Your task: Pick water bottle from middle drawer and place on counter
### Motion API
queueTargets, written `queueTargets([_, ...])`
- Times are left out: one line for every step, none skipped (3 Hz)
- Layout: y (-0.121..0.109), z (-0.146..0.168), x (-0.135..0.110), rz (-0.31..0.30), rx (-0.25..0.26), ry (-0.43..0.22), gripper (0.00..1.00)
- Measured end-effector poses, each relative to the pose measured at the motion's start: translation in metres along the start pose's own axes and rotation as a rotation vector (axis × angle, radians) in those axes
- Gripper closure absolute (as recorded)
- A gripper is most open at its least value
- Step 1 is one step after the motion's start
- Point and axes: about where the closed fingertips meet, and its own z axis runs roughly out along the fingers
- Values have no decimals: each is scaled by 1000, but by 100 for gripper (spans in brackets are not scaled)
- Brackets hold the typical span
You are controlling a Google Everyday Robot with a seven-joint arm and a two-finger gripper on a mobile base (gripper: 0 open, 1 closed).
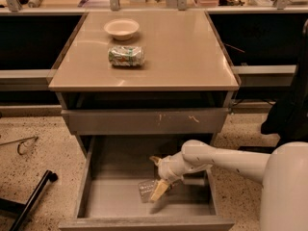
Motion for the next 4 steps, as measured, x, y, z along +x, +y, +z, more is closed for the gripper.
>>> queueTargets([-1, -11, 12, 15, 9, -15, 0])
queueTargets([-2, -15, 22, 30, 11, -19, 0])
queueTargets([-2, -13, 31, 44, 8, -2, 0])
queueTargets([1, -9, 40, 43, 1, 43, 0])
